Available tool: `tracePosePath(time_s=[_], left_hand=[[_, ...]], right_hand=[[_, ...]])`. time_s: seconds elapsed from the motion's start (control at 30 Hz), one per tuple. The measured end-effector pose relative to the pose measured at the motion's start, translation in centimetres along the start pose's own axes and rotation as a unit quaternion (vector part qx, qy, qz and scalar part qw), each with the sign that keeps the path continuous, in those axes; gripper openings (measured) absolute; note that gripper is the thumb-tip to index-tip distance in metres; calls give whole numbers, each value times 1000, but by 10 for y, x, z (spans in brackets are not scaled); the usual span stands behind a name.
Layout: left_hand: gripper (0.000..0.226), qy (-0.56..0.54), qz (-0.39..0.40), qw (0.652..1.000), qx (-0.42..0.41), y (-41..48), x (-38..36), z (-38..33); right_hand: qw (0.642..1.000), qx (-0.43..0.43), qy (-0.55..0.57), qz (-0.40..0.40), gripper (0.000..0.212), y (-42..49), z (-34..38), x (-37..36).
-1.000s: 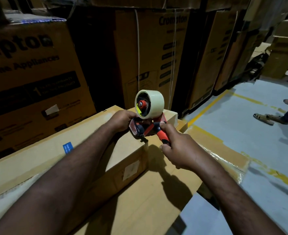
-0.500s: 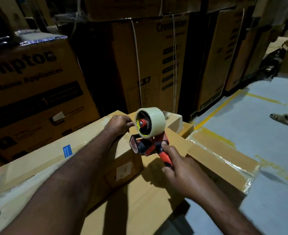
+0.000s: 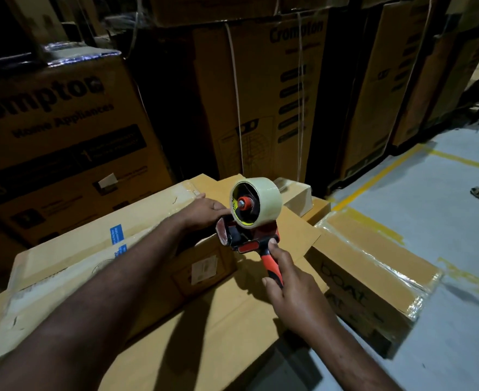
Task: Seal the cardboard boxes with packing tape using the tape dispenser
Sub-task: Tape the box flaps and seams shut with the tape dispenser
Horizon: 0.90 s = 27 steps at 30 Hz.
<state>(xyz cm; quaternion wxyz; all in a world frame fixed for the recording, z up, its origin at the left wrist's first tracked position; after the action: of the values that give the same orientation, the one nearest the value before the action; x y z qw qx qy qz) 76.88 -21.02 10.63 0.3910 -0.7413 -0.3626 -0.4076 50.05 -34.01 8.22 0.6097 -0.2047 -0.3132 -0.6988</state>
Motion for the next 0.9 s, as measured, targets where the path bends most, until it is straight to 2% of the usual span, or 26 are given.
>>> tracePosePath(time_s=[0.17, 0.27, 0.47, 0.53, 0.6, 0.67, 0.73, 0.83, 0.9], left_hand=[[44, 130, 6, 992, -1, 0, -2, -12], [53, 168, 17, 986, -7, -4, -6, -17], [49, 196, 11, 981, -13, -7, -12, -26], [56, 207, 19, 978, -10, -7, -10, -25], [75, 202, 45, 978, -1, -8, -6, -21], [84, 187, 67, 980, 8, -9, -1, -18], [80, 186, 70, 980, 4, -8, 1, -15], [59, 207, 42, 977, -1, -11, -2, -17], [65, 219, 9, 976, -5, -16, -8, -18]], right_hand=[[1000, 10, -2, -14, 69, -10, -11, -6], [1000, 10, 3, -15, 71, -18, -17, -9], [999, 8, 27, -26, 74, -30, -25, -14], [999, 10, 22, -27, 74, -36, -27, -15], [999, 9, 26, -19, 74, -43, -28, -17], [999, 5, 40, -16, 73, -47, -30, -20], [999, 2, 46, -20, 72, -46, -31, -21], [999, 9, 32, -16, 71, -40, -29, -21], [999, 1, 32, -12, 71, -38, -29, -24]])
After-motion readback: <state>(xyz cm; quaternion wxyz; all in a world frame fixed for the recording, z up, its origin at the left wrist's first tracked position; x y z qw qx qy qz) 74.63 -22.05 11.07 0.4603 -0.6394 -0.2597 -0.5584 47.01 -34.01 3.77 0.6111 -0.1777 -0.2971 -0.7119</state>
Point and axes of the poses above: each hand's wrist, its own y-axis towards the middle knuckle, its own x-axis out of the back of the hand, z = x × y, the point moved 2 cm from there along y, towards the middle knuckle, and after that the axes turned 15 degrees about x, right-handed, at the moved point
